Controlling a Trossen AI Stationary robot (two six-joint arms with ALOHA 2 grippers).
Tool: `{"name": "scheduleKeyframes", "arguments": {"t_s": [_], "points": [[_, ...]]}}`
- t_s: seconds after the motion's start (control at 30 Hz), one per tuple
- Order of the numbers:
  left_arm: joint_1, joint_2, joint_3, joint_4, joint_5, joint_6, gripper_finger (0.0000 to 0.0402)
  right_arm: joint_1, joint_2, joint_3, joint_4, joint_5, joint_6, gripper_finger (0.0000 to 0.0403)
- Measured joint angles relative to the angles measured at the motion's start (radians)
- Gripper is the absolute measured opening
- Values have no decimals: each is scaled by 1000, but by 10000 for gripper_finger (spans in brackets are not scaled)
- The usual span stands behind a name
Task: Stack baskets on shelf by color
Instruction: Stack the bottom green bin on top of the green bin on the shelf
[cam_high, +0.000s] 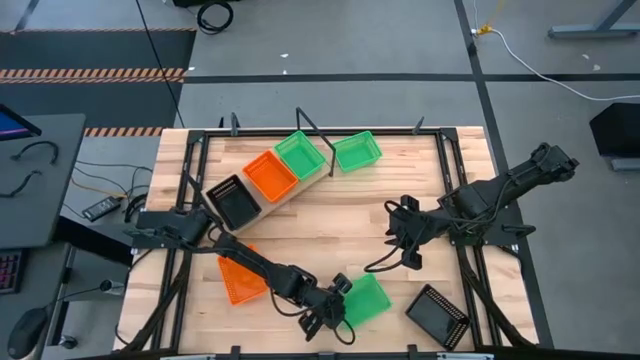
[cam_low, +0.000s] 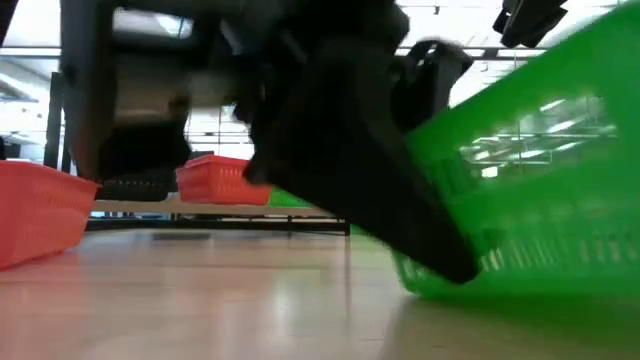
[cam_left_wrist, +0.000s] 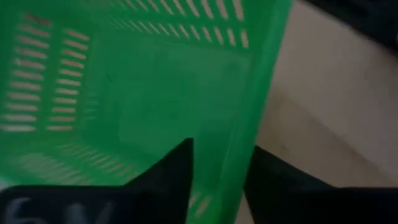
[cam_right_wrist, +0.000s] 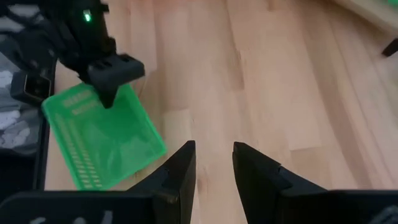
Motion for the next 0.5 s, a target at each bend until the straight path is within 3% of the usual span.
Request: {"name": "scheduleKeyframes", "arguments": {"t_s": [0.2,0.33,0.5], "points": [[23,5,-1,-2,-90,-79,15,0,0,0,45,118,-8,112],[53,4,28,-31,-208,-224,12,0,0,0,94,141,-10,112],[105,2,83,-106,-242,-339,6,0,0,0,157,131,-16,112]]}}
